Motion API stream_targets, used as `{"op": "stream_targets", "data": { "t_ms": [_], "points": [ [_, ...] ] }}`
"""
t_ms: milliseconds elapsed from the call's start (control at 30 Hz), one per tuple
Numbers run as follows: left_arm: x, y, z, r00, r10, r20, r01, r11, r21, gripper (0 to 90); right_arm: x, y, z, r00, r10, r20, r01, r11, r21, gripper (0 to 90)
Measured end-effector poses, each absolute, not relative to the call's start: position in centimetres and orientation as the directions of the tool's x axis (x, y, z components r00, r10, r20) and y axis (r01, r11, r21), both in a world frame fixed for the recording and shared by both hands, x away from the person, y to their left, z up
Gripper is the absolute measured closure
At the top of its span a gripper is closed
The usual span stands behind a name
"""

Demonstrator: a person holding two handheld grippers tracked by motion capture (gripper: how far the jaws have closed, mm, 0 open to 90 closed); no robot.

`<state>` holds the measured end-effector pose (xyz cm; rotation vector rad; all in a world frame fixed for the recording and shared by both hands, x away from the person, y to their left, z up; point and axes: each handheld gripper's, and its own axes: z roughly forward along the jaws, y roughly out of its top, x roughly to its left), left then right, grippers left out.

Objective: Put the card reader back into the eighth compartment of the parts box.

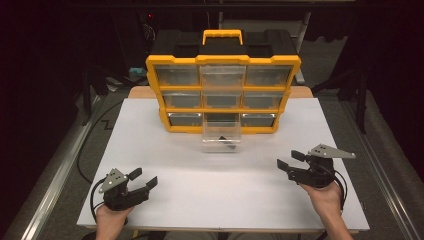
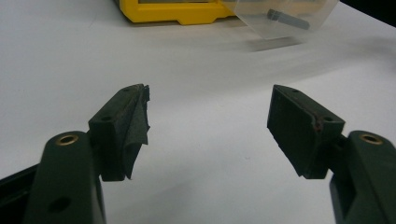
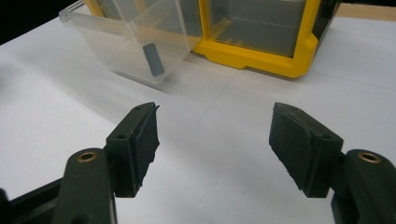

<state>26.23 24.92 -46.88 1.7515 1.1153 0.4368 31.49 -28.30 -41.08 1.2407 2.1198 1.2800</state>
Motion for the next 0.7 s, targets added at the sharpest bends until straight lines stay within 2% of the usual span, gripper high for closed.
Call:
{"op": "stream_targets", "data": {
  "t_ms": [700],
  "points": [
    [26.2, 24.9, -46.9, 0.511, 0.838, -0.19, 0.487, -0.1, 0.868, 30.0, 29.5, -30.7, -43.3, -0.52, 0.841, 0.15, 0.465, 0.132, 0.876, 28.5]
  ]
}}
